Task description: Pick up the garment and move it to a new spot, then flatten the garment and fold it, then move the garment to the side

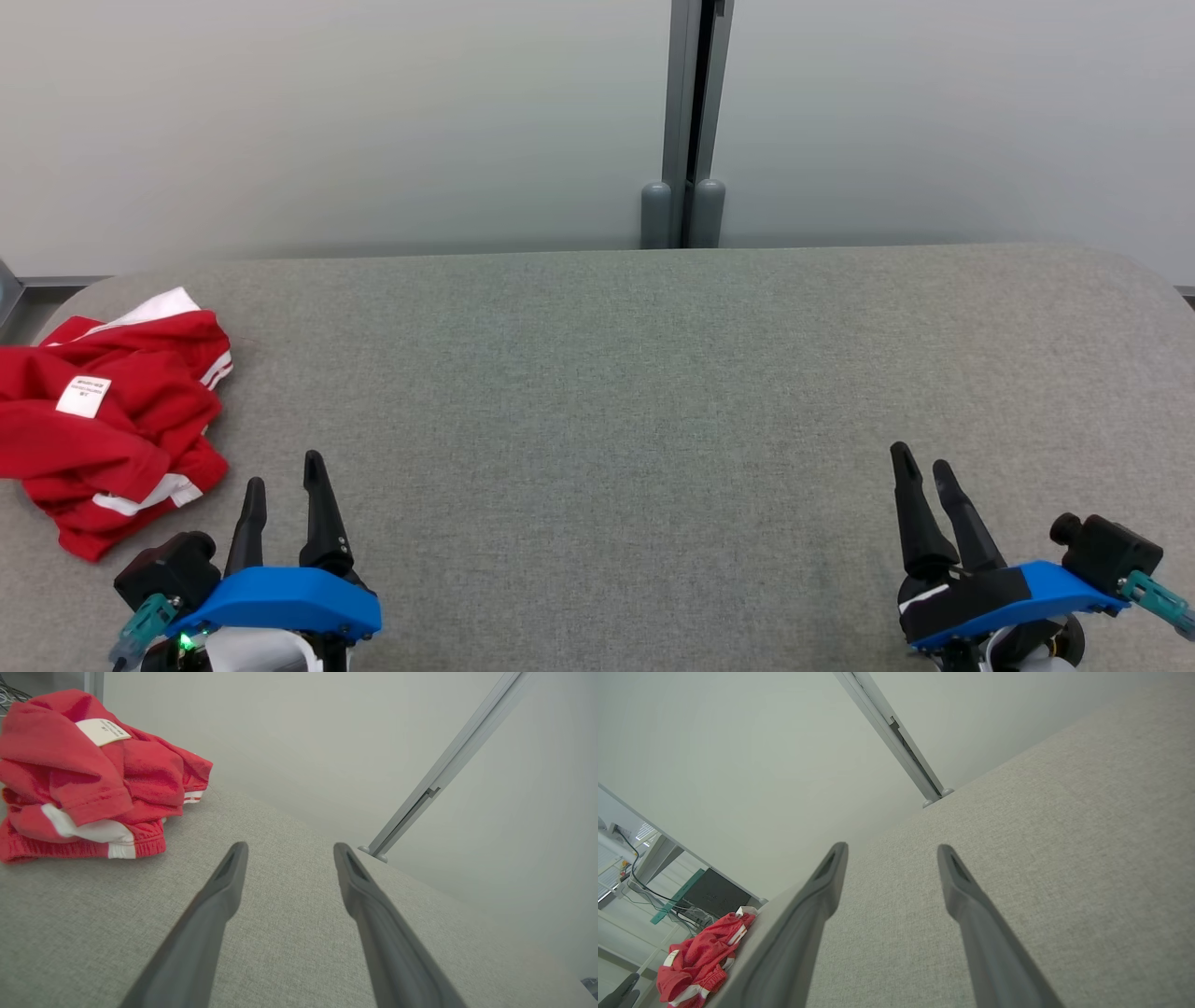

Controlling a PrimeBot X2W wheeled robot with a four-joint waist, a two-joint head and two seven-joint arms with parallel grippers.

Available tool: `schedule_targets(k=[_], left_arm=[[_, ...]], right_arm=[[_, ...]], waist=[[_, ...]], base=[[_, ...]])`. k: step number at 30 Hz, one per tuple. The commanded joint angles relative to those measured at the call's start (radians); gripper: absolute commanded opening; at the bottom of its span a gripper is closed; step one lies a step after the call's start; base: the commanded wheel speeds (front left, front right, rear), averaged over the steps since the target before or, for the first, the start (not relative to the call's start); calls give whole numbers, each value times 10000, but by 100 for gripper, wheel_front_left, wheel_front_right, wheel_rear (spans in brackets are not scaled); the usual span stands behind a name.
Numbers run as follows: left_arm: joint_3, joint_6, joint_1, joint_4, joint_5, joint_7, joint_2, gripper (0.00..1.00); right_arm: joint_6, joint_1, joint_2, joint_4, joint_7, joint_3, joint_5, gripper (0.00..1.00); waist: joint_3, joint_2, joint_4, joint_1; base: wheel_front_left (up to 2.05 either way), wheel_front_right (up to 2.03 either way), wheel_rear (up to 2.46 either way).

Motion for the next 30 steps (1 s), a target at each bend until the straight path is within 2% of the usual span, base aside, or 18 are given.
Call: schedule_targets(k=[1,6,10,30], left_arm=[[-64,107,-230,10,360,-118,40,100],[-118,219,-294,167,917,-260,41,100],[-176,89,-329,142,1215,-356,47,100],[-342,214,-188,235,2800,-769,308,100]], right_arm=[[33,-184,-88,-28,-106,56,-347,100],[30,-215,-94,28,-242,109,-937,100],[31,-234,-97,61,-346,144,-1282,100],[35,-312,-112,374,-760,359,-2880,100]], waist=[[2,-1,-12,0],[7,-1,-20,0],[9,-1,-7,0],[-16,-1,93,0]], base=[[0,0,0],[0,0,0],[0,0,0],[0,0,0]])
